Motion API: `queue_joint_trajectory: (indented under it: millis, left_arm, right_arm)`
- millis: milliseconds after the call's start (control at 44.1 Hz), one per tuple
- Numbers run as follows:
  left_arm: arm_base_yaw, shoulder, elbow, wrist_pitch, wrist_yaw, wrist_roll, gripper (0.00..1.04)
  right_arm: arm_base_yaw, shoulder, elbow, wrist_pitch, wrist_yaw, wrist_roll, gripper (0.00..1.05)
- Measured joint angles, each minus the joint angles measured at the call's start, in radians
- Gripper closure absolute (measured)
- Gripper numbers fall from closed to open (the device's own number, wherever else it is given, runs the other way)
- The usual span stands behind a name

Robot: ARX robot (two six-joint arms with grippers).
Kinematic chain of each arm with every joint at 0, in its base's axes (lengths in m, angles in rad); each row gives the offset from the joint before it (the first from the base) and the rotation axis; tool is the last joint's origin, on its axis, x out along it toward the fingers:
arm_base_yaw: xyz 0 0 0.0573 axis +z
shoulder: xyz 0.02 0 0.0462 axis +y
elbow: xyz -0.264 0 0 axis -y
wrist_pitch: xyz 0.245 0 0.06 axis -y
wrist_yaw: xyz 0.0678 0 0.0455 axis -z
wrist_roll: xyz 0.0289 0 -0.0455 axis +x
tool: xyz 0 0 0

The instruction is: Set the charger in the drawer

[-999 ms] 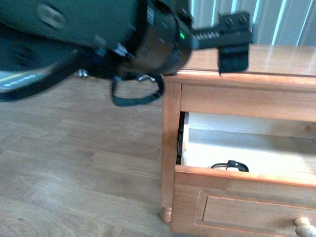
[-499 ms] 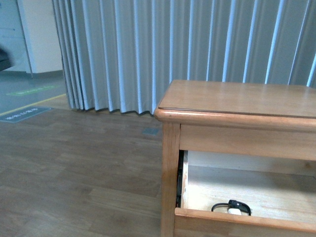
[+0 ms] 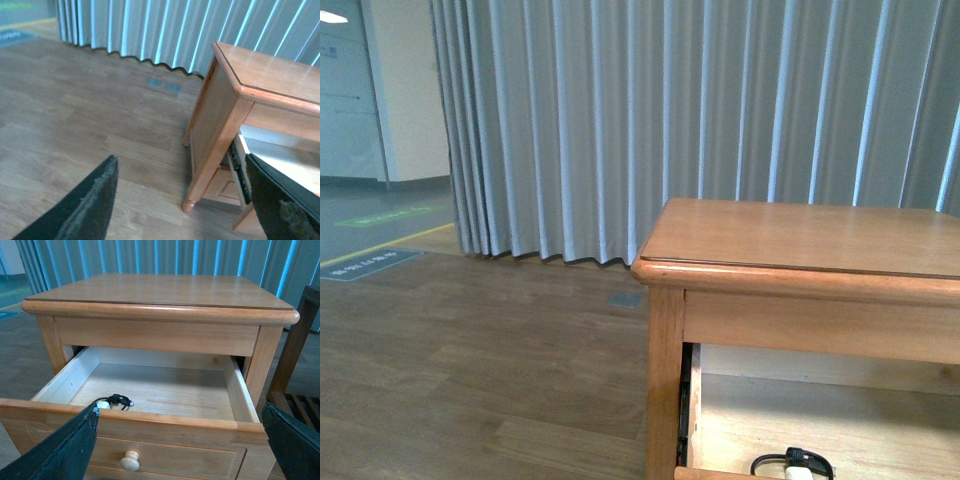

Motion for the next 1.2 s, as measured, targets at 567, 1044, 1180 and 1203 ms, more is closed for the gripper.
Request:
queue_joint_trajectory:
  millis: [567, 1044, 1180, 1203]
  left_arm:
    - [0.404, -0.189, -0.148, -0.015, 0.406, 0.187, 1.01]
    - [0.537, -0.265, -0.224, -0.015, 0.515, 0.193, 1.01]
    - [0.537, -0.269, -0.224, -0.015, 0.515, 0.193, 1.01]
    - [0.537, -0.269, -0.224, -0.015, 0.515, 0.193, 1.01]
  right_arm:
    - [0.0, 0.0, 0.0, 0.0, 0.0, 0.0, 0.08]
    - [0.0, 0.0, 0.0, 0.0, 0.0, 0.0, 0.08]
    - [0.0, 0.0, 0.0, 0.0, 0.0, 0.0, 0.08]
    - [0.0, 0.0, 0.0, 0.0, 0.0, 0.0, 0.08]
